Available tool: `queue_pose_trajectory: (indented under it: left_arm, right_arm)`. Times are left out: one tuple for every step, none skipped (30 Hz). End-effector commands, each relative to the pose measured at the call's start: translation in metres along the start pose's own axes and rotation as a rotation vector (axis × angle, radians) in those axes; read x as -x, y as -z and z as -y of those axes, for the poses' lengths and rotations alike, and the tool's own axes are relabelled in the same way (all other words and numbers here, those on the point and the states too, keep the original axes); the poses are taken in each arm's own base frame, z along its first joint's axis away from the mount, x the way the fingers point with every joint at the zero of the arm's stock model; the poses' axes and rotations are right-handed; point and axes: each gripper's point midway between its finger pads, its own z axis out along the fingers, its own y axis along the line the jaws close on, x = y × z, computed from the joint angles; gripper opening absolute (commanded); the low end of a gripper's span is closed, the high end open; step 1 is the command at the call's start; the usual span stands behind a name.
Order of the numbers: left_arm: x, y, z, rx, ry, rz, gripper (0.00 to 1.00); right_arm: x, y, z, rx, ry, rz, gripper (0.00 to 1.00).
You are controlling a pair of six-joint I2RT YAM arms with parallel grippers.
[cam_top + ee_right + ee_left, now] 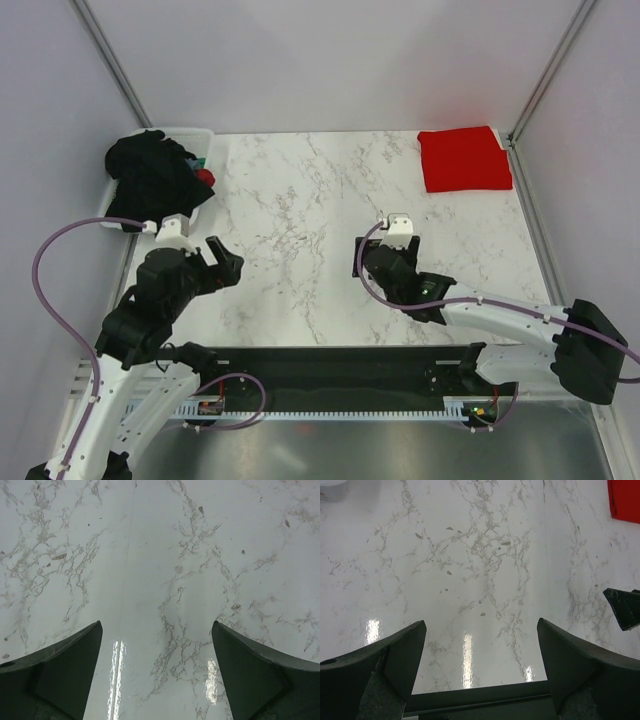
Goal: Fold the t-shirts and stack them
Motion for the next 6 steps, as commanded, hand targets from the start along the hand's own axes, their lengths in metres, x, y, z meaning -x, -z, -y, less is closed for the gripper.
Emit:
queue_pose_trajectory:
  left_arm:
    - [0.0085,-0.0013,-0.0038,0.025,0.008,0.041,1.0]
    - [0.0076,-0.0018,-0.0045,0.029,0.007,0.038,1.0]
    - [0.0082,-0.0013,-0.0048,0.03,0.009,0.041,1.0]
    - [0.0083,-0.0013,-0.005,0.032,0.011,0.041,1.0]
    - [0.0078,-0.0015,-0.0052,0.033,0.01,0.04,1.0]
    - [0.0084,-0.0013,-0.0058,0.036,0.012,0.042,1.0]
  right_arm:
    - [-0.0003,-0.0036,-0.022,0.047,-0.02,-0.034,0.98]
    - [-0.0016,-0.0047,-0.0228,0.047,-0.015,-0.037,0.98]
    - [-0.0023,-0.005,-0.023,0.047,-0.012,-0.039,0.98]
    - [-0.004,-0.0061,-0.0229,0.044,-0.012,-0.041,0.98]
    - [-0.0035,-0.0061,-0.0219,0.037,-0.014,-0.038,0.98]
    - [0.0024,-0.0065,-0.0192,0.008,-0.045,-0.015,0.98]
